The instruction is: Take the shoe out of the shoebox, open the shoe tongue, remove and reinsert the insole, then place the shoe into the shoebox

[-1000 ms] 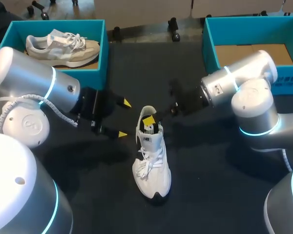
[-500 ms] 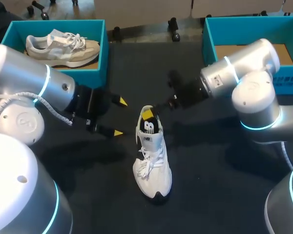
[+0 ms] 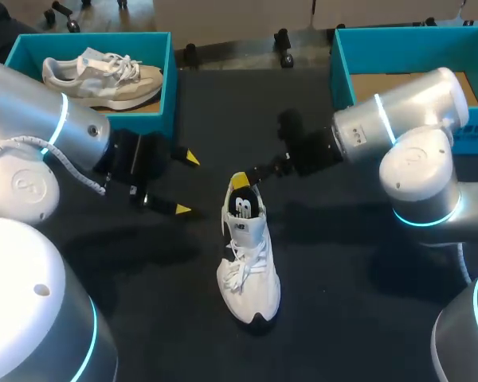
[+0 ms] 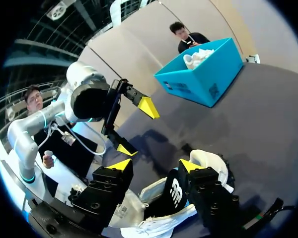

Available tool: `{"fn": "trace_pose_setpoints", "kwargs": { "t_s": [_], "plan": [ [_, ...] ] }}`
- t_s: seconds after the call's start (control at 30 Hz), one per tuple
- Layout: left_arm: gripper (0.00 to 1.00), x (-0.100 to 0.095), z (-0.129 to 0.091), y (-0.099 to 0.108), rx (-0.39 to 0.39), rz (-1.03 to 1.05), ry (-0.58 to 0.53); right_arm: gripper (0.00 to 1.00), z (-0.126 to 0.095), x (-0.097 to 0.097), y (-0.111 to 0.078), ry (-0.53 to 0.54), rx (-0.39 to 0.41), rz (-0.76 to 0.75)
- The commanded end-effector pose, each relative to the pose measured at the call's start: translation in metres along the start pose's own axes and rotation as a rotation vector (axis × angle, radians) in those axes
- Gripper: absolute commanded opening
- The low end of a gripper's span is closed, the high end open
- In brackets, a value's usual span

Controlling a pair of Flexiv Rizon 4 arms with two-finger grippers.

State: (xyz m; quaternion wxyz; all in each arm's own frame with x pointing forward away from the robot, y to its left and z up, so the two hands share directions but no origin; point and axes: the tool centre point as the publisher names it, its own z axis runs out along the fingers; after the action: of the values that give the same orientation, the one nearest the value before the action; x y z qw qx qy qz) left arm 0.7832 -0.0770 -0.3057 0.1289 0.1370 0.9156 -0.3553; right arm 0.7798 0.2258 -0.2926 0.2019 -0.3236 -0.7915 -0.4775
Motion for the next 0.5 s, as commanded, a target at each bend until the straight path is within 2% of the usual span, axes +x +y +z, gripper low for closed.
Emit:
{"fn": "trace_pose_setpoints", "kwargs": {
  "t_s": [0.03,0.07,0.23,0.3,0.33,0.5],
  "plan": [
    [1.00,-0.001,-0.009,0.000,0.002,0.003,0.004,0.60,-0.001,0.004,0.001,-0.029,-0.011,0.006],
    [1.00,-0.001,-0.010,0.000,0.002,0.005,0.006,0.60,-0.001,0.004,0.001,-0.033,-0.013,0.009],
    [1.00,-0.001,-0.016,0.001,-0.003,0.013,0.027,0.36,-0.003,0.006,-0.003,-0.077,-0.059,0.054],
    [1.00,-0.002,-0.019,0.001,-0.007,0.018,0.041,0.18,-0.005,0.007,-0.005,-0.102,-0.082,0.076],
    [1.00,-0.002,-0.021,0.001,-0.008,0.019,0.042,0.01,-0.005,0.007,-0.005,-0.113,-0.093,0.083],
    [1.00,-0.006,-0.027,0.002,-0.014,0.035,0.056,0.00,-0.009,0.008,-0.004,-0.172,-0.094,0.134]
  ]
}}
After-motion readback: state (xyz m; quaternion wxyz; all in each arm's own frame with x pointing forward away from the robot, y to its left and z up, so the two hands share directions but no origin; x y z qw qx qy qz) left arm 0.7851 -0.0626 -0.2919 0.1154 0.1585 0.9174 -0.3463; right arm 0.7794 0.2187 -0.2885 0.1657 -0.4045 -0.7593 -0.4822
